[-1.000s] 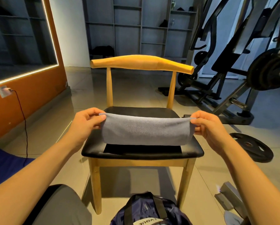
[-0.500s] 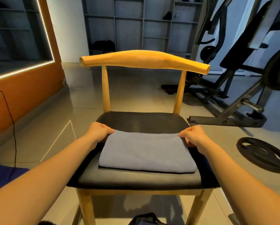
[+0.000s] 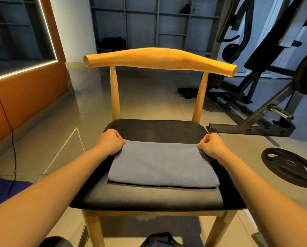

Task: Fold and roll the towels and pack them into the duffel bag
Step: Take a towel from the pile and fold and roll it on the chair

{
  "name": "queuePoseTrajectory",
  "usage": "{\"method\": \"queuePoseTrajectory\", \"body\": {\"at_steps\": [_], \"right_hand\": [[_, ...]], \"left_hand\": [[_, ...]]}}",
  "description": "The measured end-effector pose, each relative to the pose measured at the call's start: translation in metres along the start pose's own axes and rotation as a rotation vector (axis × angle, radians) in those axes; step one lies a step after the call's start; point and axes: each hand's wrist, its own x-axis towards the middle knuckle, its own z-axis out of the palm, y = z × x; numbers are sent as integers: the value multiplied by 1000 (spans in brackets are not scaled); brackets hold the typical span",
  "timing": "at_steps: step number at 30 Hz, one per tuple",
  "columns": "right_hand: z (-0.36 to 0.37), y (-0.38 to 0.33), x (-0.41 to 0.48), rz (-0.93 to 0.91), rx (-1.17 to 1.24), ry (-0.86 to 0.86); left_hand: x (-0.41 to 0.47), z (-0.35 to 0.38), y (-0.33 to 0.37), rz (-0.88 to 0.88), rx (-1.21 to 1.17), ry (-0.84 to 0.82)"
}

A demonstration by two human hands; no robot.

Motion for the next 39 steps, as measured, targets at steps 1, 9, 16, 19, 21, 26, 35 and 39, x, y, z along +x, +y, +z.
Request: {"method": "queuePoseTrajectory", "body": {"at_steps": [1, 9, 16, 19, 21, 26, 35, 39], "right_hand": [[-2, -2, 1, -41, -116, 28], [-14, -23, 8, -148, -224, -346], [-28, -18, -2, -34, 117, -467], [-26, -11, -19, 64, 295, -591], [-21, -7, -31, 101, 332, -664], [-19, -6, -47, 71, 259, -656], [-19, 11, -67, -120, 273, -472], [-19, 19, -71, -152, 341, -442]], "left_hand": [[-1, -3, 1, 11, 88, -9], [-13, -9, 11, -80, 307, -292], [4, -33, 26, -33, 65, -245], [29, -42, 39, 93, 27, -133], [47, -39, 52, 217, 61, -88], [63, -3, 89, 487, 239, 193], [-94, 29, 59, 621, 6, -385], [-133, 31, 30, 769, 277, -336]]}}
